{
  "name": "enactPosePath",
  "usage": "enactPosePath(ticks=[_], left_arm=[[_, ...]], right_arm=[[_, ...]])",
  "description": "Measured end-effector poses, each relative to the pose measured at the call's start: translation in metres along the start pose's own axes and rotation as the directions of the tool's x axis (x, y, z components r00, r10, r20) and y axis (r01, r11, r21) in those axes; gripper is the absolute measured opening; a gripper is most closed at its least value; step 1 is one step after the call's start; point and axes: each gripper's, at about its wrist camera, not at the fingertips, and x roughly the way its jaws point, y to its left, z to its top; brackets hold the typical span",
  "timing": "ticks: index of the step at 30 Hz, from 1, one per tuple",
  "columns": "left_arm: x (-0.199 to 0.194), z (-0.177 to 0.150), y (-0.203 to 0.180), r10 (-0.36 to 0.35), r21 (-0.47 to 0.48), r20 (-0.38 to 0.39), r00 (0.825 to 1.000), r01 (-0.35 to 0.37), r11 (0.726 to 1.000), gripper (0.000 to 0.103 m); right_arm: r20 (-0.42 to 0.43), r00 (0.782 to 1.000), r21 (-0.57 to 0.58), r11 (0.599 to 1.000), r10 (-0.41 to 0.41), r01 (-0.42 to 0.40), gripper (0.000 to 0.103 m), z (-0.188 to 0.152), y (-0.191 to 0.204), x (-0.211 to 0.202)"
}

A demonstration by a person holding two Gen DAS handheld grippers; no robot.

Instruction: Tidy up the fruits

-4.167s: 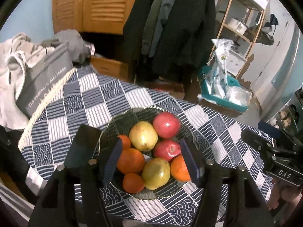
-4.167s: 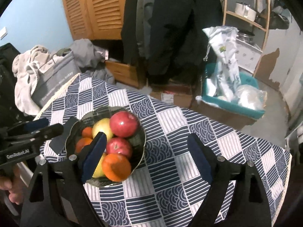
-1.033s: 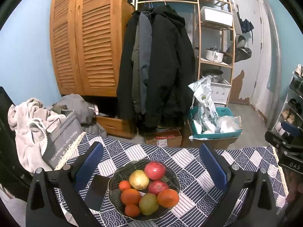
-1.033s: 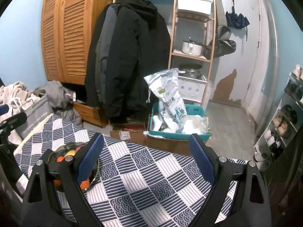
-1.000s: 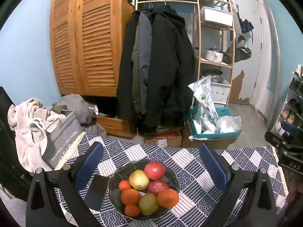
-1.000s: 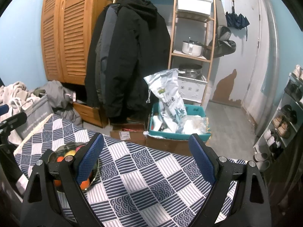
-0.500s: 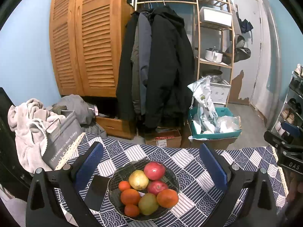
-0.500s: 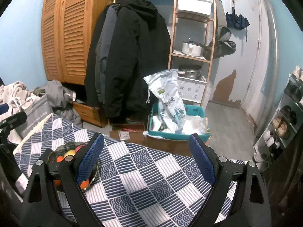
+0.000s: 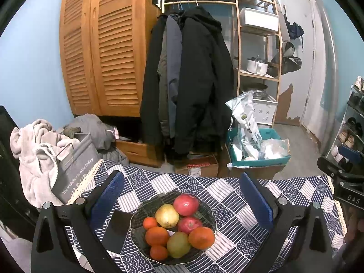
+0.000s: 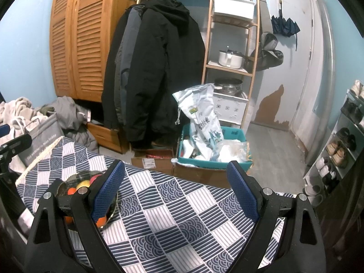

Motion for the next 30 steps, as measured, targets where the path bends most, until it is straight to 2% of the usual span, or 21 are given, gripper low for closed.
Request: enactPosePath(ticks=[30], left_arm=[[-0.0023,-0.0008,-0.0024,-0.003,-0.007,-0.004,1.0,0.003,1.0,0.102]], right_arm=[[0.0,1.0,-0.003,1.0,-0.001,0.001,0.09,-0.0007,0.0002,-0.0004]])
